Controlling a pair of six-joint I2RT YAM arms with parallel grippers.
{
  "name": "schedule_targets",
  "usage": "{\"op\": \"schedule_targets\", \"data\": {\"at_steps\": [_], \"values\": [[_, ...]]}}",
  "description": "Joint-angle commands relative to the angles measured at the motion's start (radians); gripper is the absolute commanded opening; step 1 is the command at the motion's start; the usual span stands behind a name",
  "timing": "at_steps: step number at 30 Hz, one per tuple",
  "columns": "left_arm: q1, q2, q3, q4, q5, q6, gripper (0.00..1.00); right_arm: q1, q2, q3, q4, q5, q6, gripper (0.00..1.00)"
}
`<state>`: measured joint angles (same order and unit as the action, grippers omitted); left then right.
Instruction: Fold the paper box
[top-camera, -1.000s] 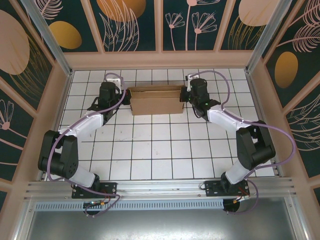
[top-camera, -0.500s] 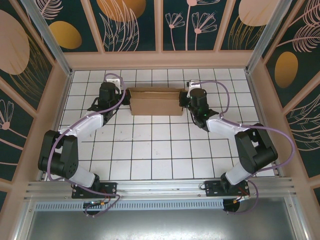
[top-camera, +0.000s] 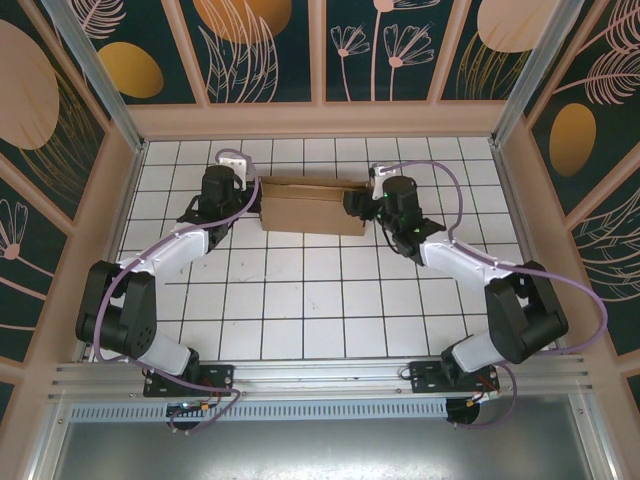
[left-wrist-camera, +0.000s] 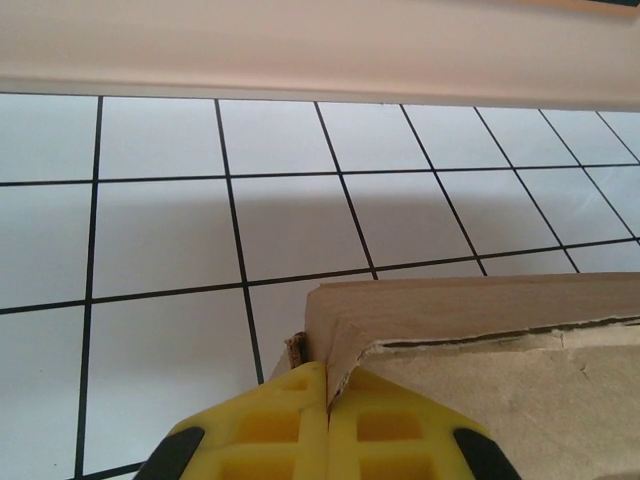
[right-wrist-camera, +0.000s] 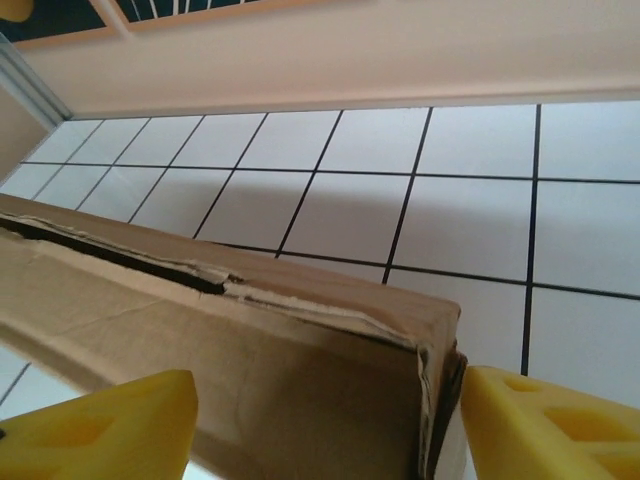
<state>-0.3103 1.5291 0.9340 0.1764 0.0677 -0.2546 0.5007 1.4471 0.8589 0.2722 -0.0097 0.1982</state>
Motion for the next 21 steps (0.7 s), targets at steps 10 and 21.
{"op": "schedule_targets", "data": {"at_steps": [10, 21], "values": [[-0.011, 0.036, -0.043, -0.241, -0.016, 0.028, 0.0, -0.19, -0.026, 0.081, -0.032, -0.324, 0.149, 0.64], [-0.01, 0.031, -0.042, -0.231, -0.018, 0.026, 0.0, -0.172, 0.175, 0.296, -0.179, -0.283, 0.267, 0.5]]}}
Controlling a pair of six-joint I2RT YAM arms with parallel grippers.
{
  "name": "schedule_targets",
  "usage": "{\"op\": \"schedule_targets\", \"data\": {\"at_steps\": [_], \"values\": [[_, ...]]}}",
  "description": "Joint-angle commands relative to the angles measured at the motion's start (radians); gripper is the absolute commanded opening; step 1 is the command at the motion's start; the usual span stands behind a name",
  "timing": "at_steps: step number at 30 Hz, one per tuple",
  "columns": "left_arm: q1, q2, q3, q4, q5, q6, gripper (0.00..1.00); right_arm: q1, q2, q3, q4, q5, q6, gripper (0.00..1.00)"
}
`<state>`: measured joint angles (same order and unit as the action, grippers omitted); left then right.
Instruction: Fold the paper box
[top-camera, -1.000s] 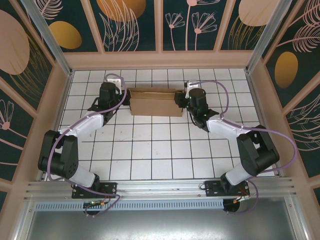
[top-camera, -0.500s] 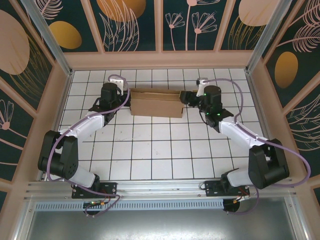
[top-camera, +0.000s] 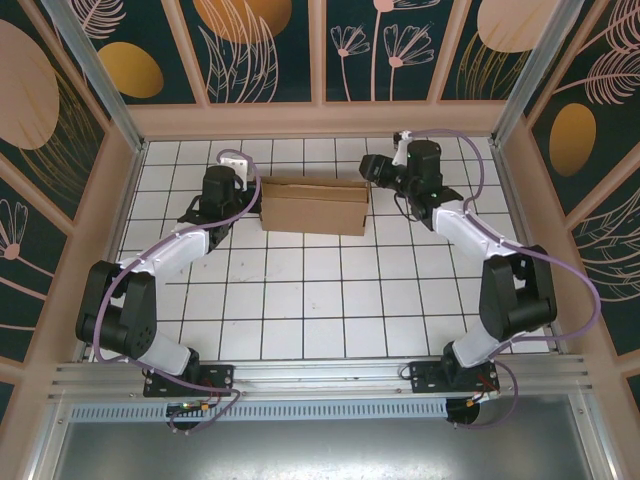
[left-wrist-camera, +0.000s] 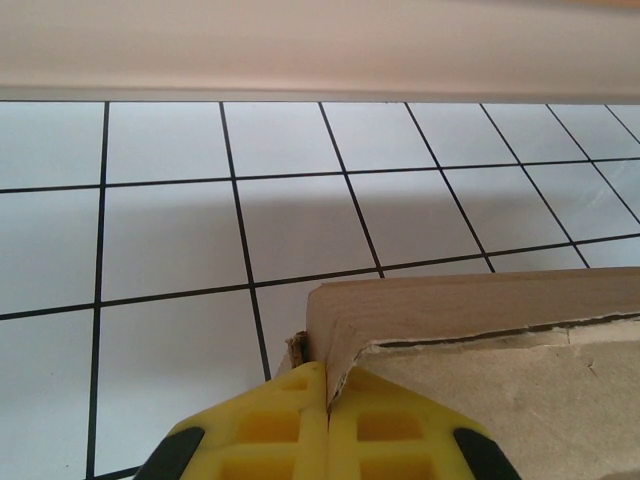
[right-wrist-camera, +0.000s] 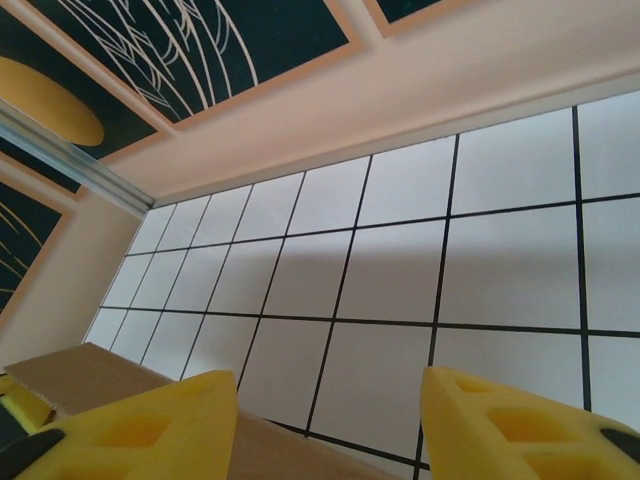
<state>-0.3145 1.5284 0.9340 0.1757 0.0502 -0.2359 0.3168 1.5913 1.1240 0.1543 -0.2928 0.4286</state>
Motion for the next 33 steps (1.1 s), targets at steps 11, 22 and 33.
{"op": "schedule_targets", "data": {"at_steps": [11, 22, 33], "values": [[-0.006, -0.007, -0.064, -0.2, 0.03, -0.045, 0.11, 0.056, 0.048, -0.063, -0.035, 0.054, 0.004, 0.24], [-0.006, -0.128, -0.015, -0.195, 0.063, -0.129, 0.47, 0.067, 0.035, -0.073, -0.032, 0.112, 0.022, 0.29], [-0.006, -0.2, -0.06, -0.183, 0.194, -0.113, 0.45, 0.074, 0.038, -0.059, -0.033, 0.175, 0.035, 0.31]]}}
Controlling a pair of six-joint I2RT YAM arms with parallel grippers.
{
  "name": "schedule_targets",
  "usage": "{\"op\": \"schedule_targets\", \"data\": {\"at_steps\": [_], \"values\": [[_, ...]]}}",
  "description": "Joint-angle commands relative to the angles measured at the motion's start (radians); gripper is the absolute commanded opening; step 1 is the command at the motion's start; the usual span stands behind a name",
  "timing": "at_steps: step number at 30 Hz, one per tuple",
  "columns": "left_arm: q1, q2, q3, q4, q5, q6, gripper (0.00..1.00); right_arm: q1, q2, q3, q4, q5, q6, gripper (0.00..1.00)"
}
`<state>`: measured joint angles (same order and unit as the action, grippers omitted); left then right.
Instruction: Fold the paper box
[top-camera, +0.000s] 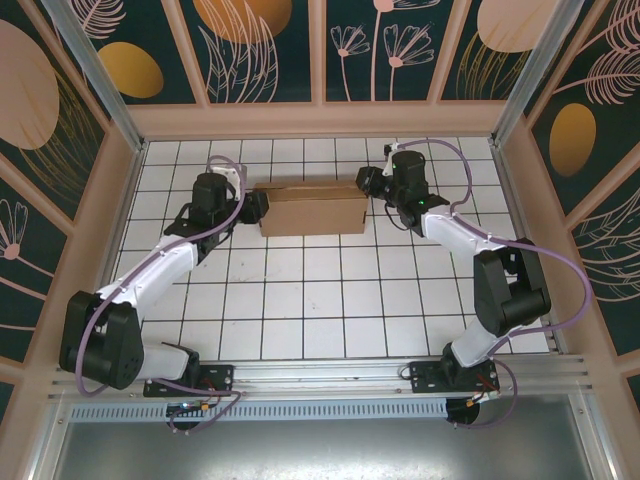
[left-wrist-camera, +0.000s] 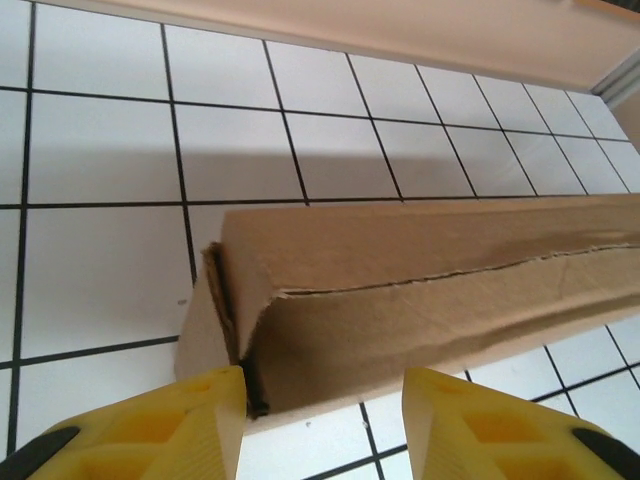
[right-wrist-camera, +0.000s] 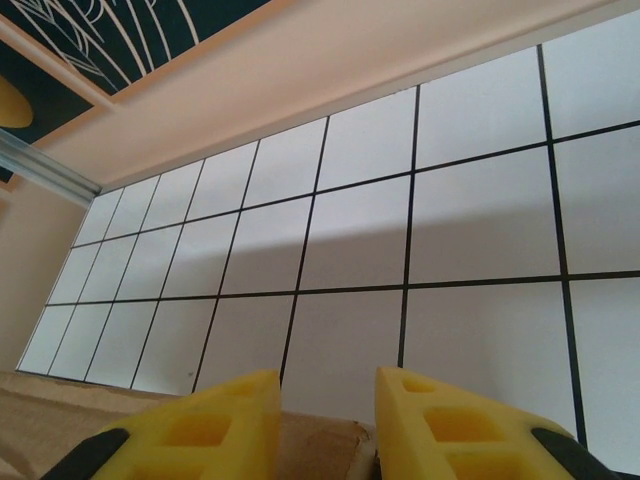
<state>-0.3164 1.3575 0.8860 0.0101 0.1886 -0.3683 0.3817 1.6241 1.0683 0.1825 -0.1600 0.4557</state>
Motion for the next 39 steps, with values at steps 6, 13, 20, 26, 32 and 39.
{"op": "schedule_targets", "data": {"at_steps": [6, 13, 20, 26, 32, 39], "values": [[-0.003, -0.109, 0.015, 0.056, 0.142, -0.032, 0.47, 0.009, 0.01, -0.011, -0.058, 0.033, 0.002, 0.33], [0.002, -0.066, 0.106, 0.027, 0.026, -0.095, 0.57, 0.011, 0.006, -0.019, -0.056, 0.033, -0.014, 0.34], [0.014, 0.067, 0.112, 0.063, -0.013, -0.16, 0.56, 0.013, -0.019, -0.053, -0.021, 0.04, -0.035, 0.35], [0.049, 0.143, 0.093, 0.088, -0.014, -0.191, 0.56, 0.013, -0.021, -0.066, -0.025, 0.031, -0.041, 0.35], [0.052, 0.138, -0.041, 0.163, 0.007, -0.241, 0.55, 0.019, -0.027, -0.116, -0.006, 0.034, -0.04, 0.35], [0.051, 0.124, -0.15, 0.23, 0.005, -0.302, 0.53, 0.031, -0.02, -0.195, 0.04, 0.049, -0.025, 0.37]]}}
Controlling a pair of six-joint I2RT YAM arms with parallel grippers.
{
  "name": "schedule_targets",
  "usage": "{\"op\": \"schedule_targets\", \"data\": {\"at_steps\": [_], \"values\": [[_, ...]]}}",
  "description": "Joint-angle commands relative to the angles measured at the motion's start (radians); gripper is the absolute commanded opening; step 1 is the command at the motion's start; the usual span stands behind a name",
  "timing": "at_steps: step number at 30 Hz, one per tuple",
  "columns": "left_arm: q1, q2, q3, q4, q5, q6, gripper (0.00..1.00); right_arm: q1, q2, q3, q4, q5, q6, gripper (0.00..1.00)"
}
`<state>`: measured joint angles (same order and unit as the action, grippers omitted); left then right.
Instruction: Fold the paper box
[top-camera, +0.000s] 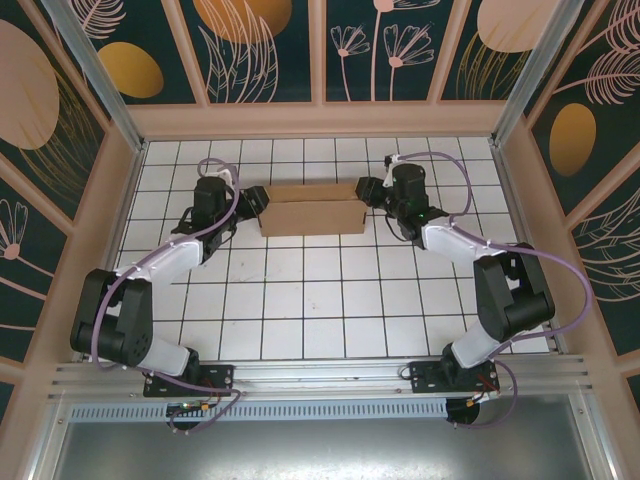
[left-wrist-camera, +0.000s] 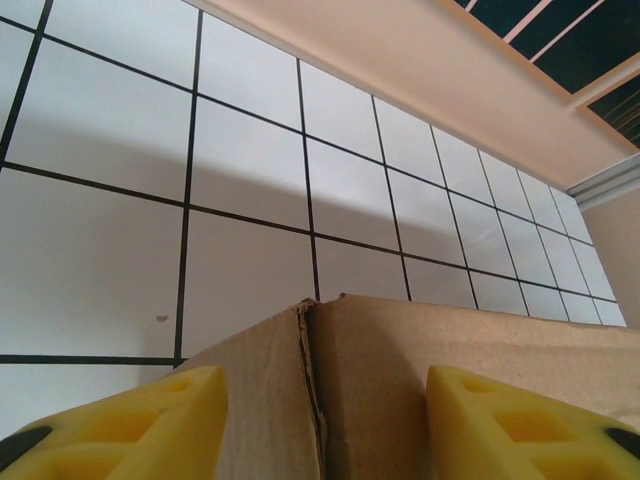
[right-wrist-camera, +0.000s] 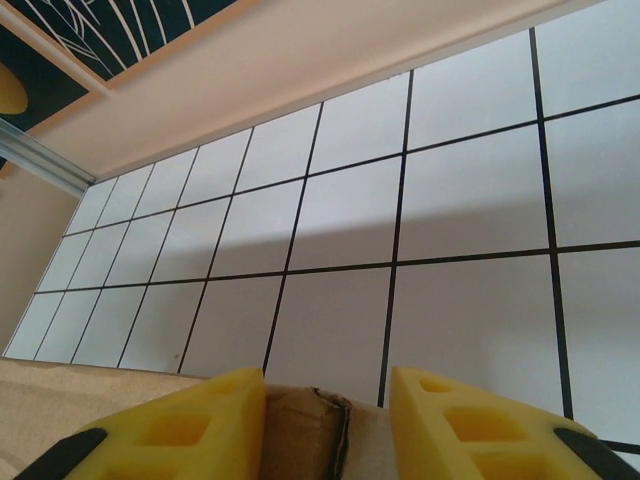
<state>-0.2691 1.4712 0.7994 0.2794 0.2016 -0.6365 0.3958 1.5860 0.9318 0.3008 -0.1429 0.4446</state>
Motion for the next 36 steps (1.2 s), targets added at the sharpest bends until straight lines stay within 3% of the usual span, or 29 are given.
{"op": "schedule_targets", "data": {"at_steps": [1, 7, 13, 16, 22, 25, 33, 36], "values": [[0.005, 0.012, -0.079, -0.024, -0.006, -0.044, 0.51, 0.017, 0.021, -0.071, -0.068, 0.035, -0.006, 0.37], [0.004, 0.055, -0.126, 0.032, 0.019, -0.09, 0.43, 0.014, 0.07, -0.155, 0.007, 0.013, 0.067, 0.37], [0.004, 0.065, -0.135, 0.058, 0.049, -0.106, 0.41, 0.014, 0.085, -0.192, 0.07, -0.072, 0.129, 0.37], [0.005, 0.054, -0.14, 0.072, 0.061, -0.107, 0.4, 0.015, 0.063, -0.194, 0.053, -0.051, 0.141, 0.38], [0.004, 0.029, -0.163, 0.089, 0.015, -0.108, 0.4, 0.012, 0.021, -0.206, 0.054, -0.023, 0.201, 0.55], [0.004, 0.042, -0.154, 0.094, 0.042, -0.107, 0.4, 0.014, 0.031, -0.187, 0.053, -0.061, 0.216, 0.56], [0.002, 0.065, -0.138, 0.2, 0.232, -0.199, 0.34, 0.019, 0.086, -0.149, 0.159, -0.382, 0.318, 0.39], [0.001, 0.041, -0.154, 0.338, 0.317, -0.295, 0.31, 0.019, 0.056, -0.166, 0.239, -0.415, 0.372, 0.32]]}}
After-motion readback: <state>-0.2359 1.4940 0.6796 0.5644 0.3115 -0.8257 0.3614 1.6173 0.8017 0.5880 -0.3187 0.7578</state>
